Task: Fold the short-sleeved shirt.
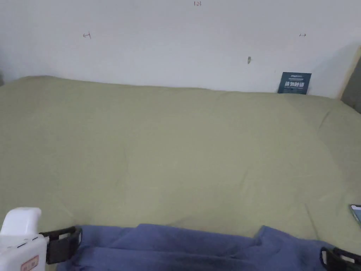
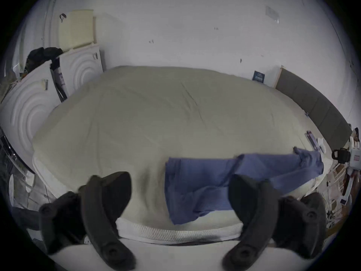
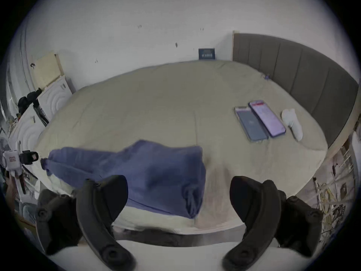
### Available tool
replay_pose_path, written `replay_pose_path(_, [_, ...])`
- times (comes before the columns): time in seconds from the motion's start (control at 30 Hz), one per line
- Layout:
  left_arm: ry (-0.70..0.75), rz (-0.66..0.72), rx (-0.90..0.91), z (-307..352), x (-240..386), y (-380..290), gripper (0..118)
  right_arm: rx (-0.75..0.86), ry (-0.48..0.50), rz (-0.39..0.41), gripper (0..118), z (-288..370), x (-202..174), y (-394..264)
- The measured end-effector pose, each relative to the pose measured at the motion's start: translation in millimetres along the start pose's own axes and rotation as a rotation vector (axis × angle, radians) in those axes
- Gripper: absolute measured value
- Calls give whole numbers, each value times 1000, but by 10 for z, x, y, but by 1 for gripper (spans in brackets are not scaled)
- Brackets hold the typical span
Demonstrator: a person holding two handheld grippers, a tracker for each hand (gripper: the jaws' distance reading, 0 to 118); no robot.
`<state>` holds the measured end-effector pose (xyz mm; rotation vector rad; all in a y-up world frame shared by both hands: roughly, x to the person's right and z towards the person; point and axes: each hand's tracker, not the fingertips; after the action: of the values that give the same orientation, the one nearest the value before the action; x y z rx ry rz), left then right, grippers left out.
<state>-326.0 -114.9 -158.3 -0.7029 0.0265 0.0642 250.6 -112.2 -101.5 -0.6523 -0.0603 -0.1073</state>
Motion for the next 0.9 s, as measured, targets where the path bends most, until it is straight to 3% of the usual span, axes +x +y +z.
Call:
replay_pose_path(0.03, [21, -5, 33, 64, 27, 21, 56, 28, 8, 12, 88, 92, -90, 26])
replay_pose_path(0.07, [28, -4, 57, 131, 48, 44, 22, 68, 1, 19, 57, 202, -192, 44])
replay_pose_path(0.1, [14, 8, 65, 171, 54, 55, 0, 110, -18, 15, 0, 232, -291, 61])
replay_pose_path(0.17, [20, 25, 81, 257, 65, 59, 0, 242, -86, 33, 0, 364, -461, 35])
replay_pose_path(0.33, [-32, 51, 77, 326, -13, 81, 0, 271, -70, 61, 0, 475, -723, 3])
replay_pose_path(0.63, [-302, 283, -319, -558, -770, 266, 0, 353, -89, 92, 0, 812, -1015, -10])
replay_pose_path(0.73, [-476, 352, -469, -881, -968, 271, 1, 363, -102, 108, 0, 851, -1065, 7])
replay_pose_path(0.77, [-542, 386, -522, -996, -1034, 242, 4, 350, -89, 105, 0, 831, -1063, 28])
replay_pose_path(0.8, [-575, 394, -552, -1072, -1070, 214, 28, 345, -85, 100, 0, 817, -1066, 28])
replay_pose_path(0.87, [-581, 372, -567, -1174, -1049, 173, 100, 327, -68, 83, 0, 784, -1065, 28])
replay_pose_path(0.9, [-566, 368, -557, -1203, -1029, 144, 114, 314, -64, 78, 0, 760, -1061, 38])
